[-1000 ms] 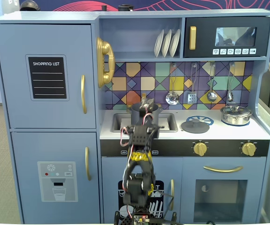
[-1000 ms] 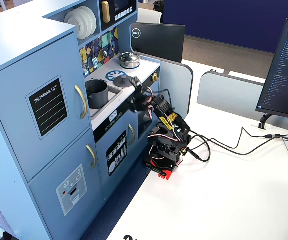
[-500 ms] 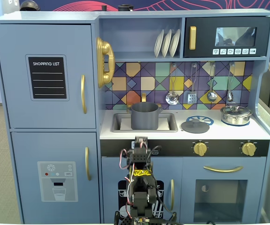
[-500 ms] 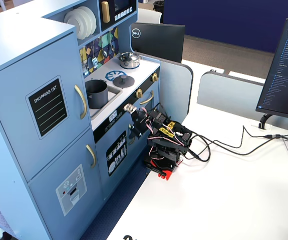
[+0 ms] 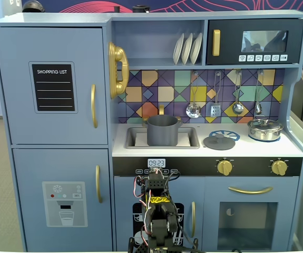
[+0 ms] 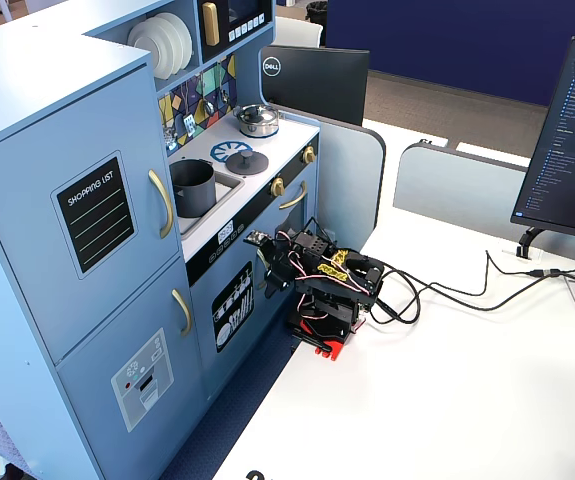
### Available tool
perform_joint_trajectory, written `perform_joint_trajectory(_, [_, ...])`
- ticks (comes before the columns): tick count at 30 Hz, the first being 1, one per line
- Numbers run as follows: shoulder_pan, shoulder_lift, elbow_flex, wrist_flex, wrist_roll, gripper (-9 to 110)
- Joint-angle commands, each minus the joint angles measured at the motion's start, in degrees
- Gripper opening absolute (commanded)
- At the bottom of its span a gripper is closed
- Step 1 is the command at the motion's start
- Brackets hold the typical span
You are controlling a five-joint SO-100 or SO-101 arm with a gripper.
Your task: Take off the lid from the gray recipient and place it on the counter
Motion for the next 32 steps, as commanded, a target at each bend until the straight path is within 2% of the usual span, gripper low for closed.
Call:
perform_joint_trajectory(1, [1.8, -0.3, -0.1, 9.8, 3.3, 3])
perform_joint_trajectory(32, [2.6, -0.2, -0.1, 9.8, 3.1, 8])
